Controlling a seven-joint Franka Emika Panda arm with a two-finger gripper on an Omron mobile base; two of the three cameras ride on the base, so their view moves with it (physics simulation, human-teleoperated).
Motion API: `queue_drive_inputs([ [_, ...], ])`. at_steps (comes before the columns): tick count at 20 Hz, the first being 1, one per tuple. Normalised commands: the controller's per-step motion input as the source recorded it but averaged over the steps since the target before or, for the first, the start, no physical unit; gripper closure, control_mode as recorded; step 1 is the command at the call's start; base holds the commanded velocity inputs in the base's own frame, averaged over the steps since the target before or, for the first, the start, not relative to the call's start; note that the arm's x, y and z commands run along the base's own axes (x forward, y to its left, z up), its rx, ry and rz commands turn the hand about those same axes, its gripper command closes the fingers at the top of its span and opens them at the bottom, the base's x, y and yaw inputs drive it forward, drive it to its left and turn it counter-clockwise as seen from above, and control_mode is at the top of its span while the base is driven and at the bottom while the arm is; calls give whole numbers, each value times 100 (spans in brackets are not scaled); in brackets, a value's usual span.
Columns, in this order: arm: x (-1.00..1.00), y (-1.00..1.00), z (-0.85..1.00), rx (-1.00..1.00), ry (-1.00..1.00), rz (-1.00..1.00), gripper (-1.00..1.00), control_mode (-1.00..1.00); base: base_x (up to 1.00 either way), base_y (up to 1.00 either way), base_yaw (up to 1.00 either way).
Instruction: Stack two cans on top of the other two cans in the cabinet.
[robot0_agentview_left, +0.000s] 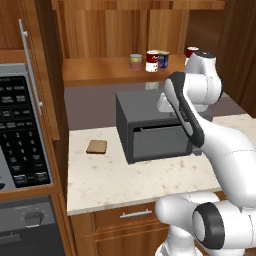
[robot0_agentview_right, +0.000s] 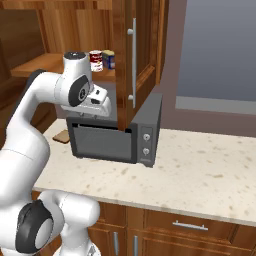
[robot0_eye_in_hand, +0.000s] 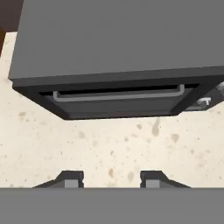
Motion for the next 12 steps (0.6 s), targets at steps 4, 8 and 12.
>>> queue_drive_inputs([
  [4, -9, 0, 0, 0, -1, 1, -100, -100, 0, 0, 0],
  [8, -36, 7, 1, -1, -33, 4, -100, -100, 0, 0, 0],
  [12, -24, 17, 37, 0, -77, 2, -100, -100, 0, 0, 0],
])
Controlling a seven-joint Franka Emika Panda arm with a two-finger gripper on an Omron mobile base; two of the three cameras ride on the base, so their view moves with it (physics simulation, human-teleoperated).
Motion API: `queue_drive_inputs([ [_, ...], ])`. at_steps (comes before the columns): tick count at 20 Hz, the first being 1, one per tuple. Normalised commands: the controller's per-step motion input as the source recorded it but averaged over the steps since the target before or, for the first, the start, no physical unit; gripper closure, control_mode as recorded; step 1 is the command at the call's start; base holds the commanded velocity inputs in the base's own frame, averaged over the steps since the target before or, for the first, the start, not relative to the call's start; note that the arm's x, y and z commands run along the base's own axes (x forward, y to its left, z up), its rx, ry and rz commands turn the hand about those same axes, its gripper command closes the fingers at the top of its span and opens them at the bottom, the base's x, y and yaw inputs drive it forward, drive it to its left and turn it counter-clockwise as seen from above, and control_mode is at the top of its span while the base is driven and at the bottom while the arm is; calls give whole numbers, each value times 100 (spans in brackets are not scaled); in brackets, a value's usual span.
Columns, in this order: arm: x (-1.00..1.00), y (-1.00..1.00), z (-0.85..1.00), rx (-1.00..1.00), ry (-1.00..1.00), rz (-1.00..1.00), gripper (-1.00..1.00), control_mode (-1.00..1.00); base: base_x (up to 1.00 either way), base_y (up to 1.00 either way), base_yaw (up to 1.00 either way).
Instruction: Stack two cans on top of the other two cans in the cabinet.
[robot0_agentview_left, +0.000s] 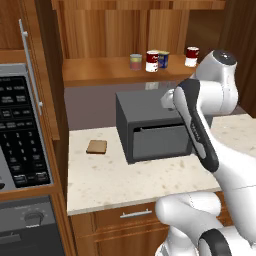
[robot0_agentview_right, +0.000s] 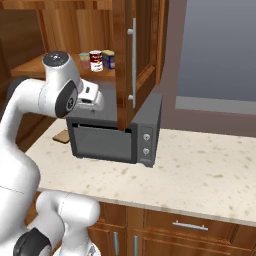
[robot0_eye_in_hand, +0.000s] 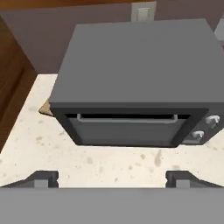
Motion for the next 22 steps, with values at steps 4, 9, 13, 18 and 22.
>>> queue_drive_inputs([
  [4, -5, 14, 53, -1, -61, -1, -100, -100, 0, 0, 0],
  [9, 3, 8, 56, -3, -45, -7, -100, -100, 0, 0, 0],
  [13, 26, 1, 38, -5, -22, -2, -100, -100, 0, 0, 0],
  [18, 40, 7, 25, -8, -5, -2, -100, -100, 0, 0, 0],
  [22, 41, 10, 28, -1, 0, -1, -100, -100, 0, 0, 0],
])
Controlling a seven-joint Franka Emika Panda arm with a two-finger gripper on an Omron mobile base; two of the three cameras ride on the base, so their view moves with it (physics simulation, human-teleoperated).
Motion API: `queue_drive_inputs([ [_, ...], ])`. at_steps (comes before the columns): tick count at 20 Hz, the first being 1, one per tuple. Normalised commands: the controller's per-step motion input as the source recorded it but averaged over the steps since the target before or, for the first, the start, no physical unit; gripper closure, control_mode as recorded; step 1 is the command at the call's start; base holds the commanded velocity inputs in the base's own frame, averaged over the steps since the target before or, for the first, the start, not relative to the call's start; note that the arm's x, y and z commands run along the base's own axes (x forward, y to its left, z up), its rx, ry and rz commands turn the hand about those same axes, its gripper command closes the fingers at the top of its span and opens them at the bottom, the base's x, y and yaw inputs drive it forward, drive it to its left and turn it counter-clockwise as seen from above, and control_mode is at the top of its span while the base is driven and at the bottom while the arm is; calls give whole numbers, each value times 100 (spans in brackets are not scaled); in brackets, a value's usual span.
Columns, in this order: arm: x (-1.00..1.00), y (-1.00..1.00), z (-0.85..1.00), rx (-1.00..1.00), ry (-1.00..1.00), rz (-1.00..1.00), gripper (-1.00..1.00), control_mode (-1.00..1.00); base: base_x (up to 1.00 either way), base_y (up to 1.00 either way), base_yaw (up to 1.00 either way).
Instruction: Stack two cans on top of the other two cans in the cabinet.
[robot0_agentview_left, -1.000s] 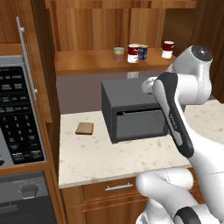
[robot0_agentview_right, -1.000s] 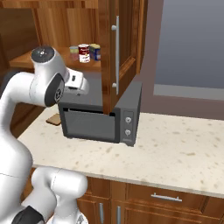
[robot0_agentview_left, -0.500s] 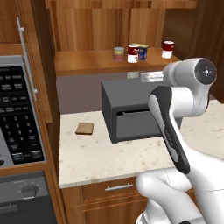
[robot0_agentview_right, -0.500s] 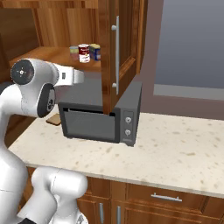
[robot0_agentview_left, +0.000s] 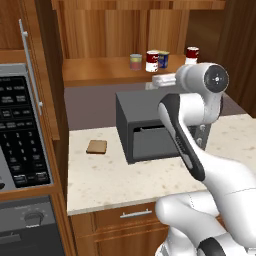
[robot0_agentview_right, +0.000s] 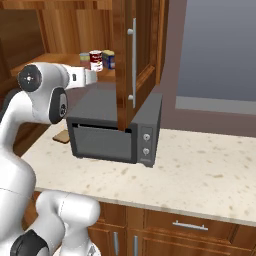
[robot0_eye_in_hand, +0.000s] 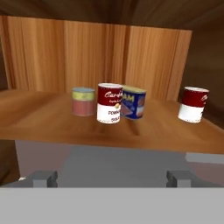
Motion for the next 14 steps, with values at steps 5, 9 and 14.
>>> queue_drive_inputs([
  [5, 29, 7, 32, 0, 0, 0, -100, -100, 0, 0, 0],
  [9, 28, 8, 10, 0, 0, 0, -100, -100, 0, 0, 0],
  [14, 36, 1, 0, 0, 0, 0, -100, -100, 0, 0, 0],
])
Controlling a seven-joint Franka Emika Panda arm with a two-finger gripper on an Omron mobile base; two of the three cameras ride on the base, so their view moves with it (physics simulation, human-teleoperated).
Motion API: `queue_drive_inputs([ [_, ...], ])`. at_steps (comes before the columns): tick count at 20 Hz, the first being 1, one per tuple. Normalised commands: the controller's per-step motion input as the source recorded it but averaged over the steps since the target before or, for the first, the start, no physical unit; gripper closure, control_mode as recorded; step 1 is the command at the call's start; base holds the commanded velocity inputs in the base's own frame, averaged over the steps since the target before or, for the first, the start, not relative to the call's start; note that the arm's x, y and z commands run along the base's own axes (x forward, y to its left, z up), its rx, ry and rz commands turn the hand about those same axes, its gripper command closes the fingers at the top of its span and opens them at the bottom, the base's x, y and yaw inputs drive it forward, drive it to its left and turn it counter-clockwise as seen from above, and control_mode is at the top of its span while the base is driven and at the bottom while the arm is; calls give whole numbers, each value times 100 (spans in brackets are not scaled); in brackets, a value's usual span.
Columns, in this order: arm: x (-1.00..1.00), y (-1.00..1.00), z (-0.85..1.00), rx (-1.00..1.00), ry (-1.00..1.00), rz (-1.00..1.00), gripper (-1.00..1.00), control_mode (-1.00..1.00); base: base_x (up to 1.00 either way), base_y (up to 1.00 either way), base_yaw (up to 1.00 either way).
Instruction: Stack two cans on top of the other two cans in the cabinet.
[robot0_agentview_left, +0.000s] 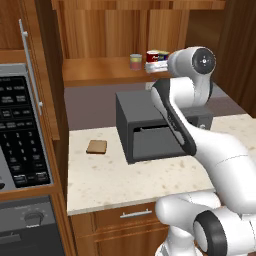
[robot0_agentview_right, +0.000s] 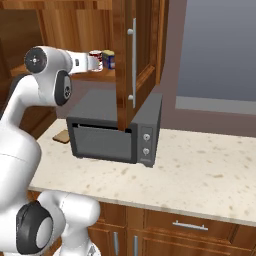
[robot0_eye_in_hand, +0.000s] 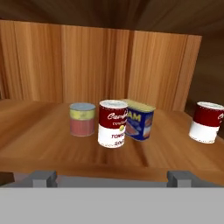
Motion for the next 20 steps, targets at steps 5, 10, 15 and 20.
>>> queue_drive_inputs([
  [5, 42, 0, 0, 0, 9, 1, -100, -100, 0, 0, 0],
  [10, 37, 0, 0, 1, 5, 0, -100, -100, 0, 0, 0],
  [15, 30, -2, -11, 0, 0, 0, -100, -100, 0, 0, 0],
  [20, 27, 0, -21, 0, 0, 0, -100, -100, 0, 0, 0],
])
